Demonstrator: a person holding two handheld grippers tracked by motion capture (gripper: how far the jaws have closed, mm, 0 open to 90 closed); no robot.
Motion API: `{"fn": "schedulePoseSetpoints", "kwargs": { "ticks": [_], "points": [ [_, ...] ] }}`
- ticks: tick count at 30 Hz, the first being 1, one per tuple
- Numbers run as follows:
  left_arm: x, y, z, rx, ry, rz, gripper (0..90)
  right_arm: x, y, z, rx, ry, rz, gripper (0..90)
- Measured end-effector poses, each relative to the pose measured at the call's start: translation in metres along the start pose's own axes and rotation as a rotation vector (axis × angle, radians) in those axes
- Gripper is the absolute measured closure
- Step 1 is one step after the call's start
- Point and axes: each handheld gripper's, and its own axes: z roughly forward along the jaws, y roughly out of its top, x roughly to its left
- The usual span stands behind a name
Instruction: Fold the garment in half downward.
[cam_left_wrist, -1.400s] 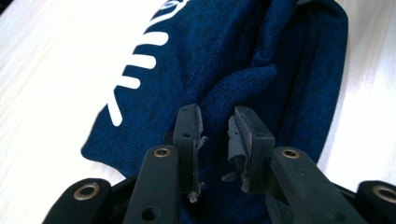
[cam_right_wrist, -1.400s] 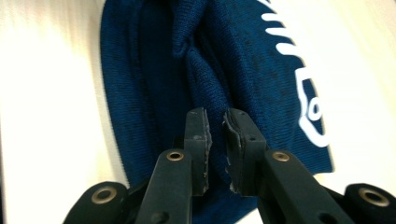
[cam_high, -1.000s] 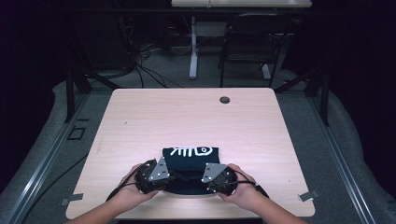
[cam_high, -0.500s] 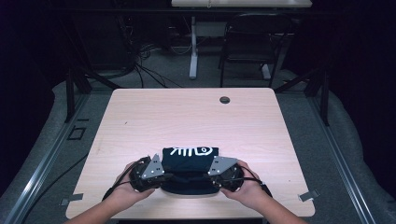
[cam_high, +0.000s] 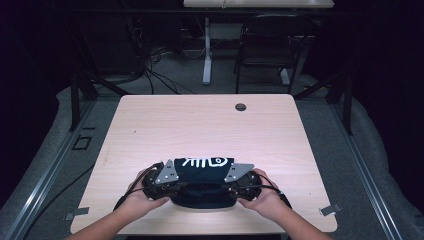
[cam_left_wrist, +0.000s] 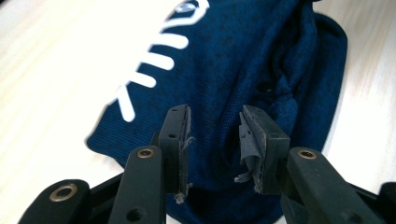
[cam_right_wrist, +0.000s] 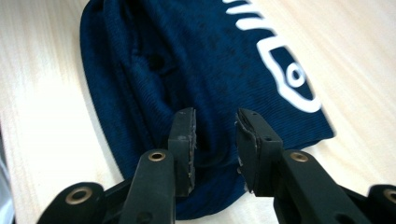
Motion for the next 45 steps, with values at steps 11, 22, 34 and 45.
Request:
{"fn": "schedulePoseSetpoints", "kwargs": {
  "ticks": [11, 22, 34, 45],
  "points": [
    [-0.015, -0.023, 0.012, 0.06, -0.054, -0.003, 64.7, 0.014, -0.013, 0.013, 0.056, 0.04, -0.048, 75.6],
    [-0.015, -0.029, 0.02, 0.078, -0.038, -0.018, 63.6, 0.017, -0.021, 0.024, 0.099, 0.051, -0.05, 76.2],
    [0.004, -0.026, 0.031, 0.072, 0.037, -0.05, 63.2, -0.004, -0.017, 0.04, 0.083, -0.018, -0.015, 75.1],
    [0.022, -0.028, 0.037, 0.046, 0.093, -0.133, 62.3, -0.019, -0.012, 0.049, 0.065, -0.042, 0.024, 73.8]
  ]
}}
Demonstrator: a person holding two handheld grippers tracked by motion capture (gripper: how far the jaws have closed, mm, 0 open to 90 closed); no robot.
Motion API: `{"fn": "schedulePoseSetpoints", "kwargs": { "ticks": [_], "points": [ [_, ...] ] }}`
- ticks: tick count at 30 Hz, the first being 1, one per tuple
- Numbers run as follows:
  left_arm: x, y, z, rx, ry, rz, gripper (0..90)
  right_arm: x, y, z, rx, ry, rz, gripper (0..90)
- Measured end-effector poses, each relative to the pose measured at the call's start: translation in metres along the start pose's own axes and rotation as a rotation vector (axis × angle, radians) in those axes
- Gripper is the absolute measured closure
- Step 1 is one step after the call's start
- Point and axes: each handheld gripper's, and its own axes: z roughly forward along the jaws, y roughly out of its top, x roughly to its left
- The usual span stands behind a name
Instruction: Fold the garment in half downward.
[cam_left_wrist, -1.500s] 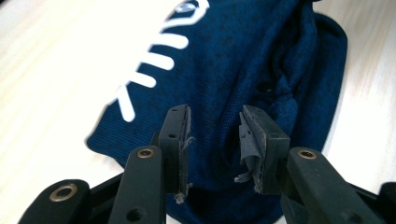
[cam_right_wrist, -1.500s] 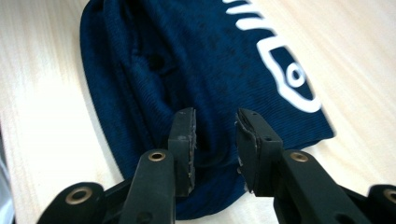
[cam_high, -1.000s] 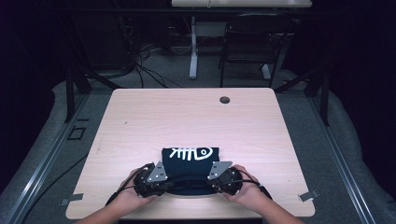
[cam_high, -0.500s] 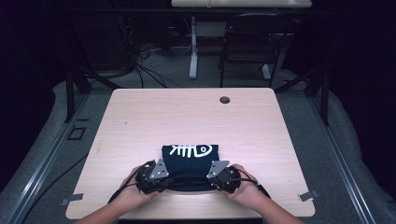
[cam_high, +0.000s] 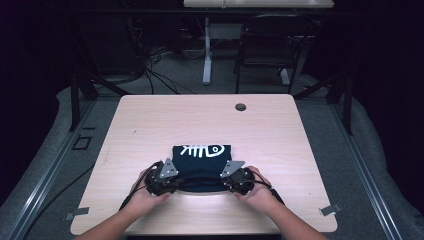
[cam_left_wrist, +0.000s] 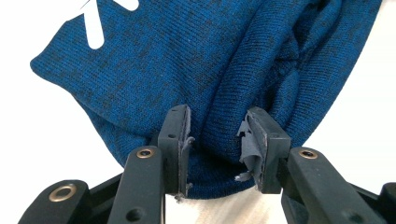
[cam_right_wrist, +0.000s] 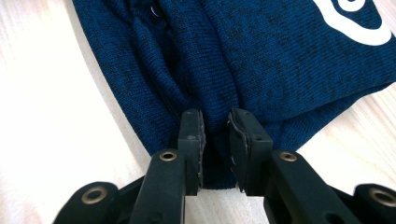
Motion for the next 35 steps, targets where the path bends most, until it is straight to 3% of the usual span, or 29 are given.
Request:
{"fn": "schedulePoseSetpoints", "kwargs": {
  "ticks": [7, 12, 14, 17, 23, 25, 31, 33, 35],
  "points": [
    [0.003, 0.001, -0.003, -0.019, -0.001, -0.029, 57.8, -0.002, 0.0, -0.003, -0.023, 0.015, 0.036, 66.3],
    [0.006, -0.005, -0.017, -0.055, -0.01, -0.084, 51.4, -0.001, -0.006, -0.018, -0.042, -0.018, 0.049, 59.8],
    [0.007, -0.011, -0.023, -0.07, 0.002, -0.107, 51.4, -0.001, -0.008, -0.021, -0.043, -0.026, 0.059, 59.1],
    [0.012, -0.024, -0.034, -0.088, 0.017, -0.17, 50.9, -0.001, -0.019, -0.034, -0.067, -0.054, 0.125, 58.4],
    [0.017, -0.039, -0.046, -0.1, 0.04, -0.216, 50.1, -0.001, -0.032, -0.043, -0.064, -0.081, 0.164, 57.3],
    [0.02, -0.051, -0.051, -0.105, 0.047, -0.253, 49.5, -0.001, -0.038, -0.045, -0.076, -0.085, 0.193, 56.6],
    [0.025, -0.064, -0.055, -0.129, 0.061, -0.287, 48.2, 0.003, -0.045, -0.047, -0.091, -0.112, 0.21, 55.1],
    [0.028, -0.067, -0.057, -0.144, 0.057, -0.311, 48.0, 0.007, -0.049, -0.047, -0.106, -0.139, 0.213, 54.0],
    [0.03, -0.068, -0.059, -0.159, 0.063, -0.333, 47.6, 0.008, -0.051, -0.047, -0.122, -0.134, 0.228, 53.6]
  ]
}}
